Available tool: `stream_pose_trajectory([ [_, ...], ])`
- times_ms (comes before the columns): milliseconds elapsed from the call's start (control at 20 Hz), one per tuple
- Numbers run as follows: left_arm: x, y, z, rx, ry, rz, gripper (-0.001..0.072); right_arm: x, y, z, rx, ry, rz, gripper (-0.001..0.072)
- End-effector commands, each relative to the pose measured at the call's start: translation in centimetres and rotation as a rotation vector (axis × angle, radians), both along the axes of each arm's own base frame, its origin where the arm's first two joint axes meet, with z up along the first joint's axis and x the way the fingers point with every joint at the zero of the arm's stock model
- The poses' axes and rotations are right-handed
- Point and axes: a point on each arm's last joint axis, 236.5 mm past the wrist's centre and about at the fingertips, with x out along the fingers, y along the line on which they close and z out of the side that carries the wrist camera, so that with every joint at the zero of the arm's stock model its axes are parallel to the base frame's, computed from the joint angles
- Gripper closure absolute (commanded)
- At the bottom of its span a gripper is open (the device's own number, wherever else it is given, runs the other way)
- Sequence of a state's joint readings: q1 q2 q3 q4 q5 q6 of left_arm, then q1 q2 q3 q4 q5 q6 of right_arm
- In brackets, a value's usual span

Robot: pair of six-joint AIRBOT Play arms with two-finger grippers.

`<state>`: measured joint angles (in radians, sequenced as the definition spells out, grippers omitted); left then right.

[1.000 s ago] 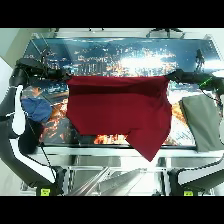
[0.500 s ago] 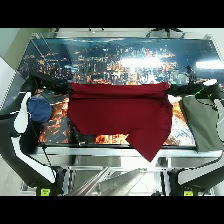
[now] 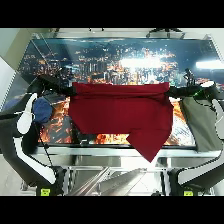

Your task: Fold the shirts.

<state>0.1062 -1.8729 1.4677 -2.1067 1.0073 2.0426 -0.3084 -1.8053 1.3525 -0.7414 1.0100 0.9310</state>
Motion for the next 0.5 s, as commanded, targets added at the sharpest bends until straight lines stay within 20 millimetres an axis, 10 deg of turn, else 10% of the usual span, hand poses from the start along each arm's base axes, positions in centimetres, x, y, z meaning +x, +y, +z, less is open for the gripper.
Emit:
stream_pose_trajectory([
  [0, -0.1, -0.1, 0.4, 0.006, -0.001, -0.010, 0.0683, -0.1, 0.1, 0.4, 0.006, -0.002, 0.006, 0.0557],
  [50, -0.4, -0.2, 1.2, 0.003, -0.002, -0.019, 0.0675, -0.2, 0.1, 1.2, 0.012, 0.000, -0.002, 0.0442],
  [150, -0.3, -0.2, 4.2, -0.002, -0.026, -0.036, 0.0001, -0.5, -0.5, 4.0, 0.028, -0.006, -0.044, 0.0403],
  [450, -3.6, 2.9, 12.4, -0.040, 0.017, -0.012, 0.0010, -6.9, -3.0, 12.1, 0.049, 0.029, -0.041, 0.0414],
])
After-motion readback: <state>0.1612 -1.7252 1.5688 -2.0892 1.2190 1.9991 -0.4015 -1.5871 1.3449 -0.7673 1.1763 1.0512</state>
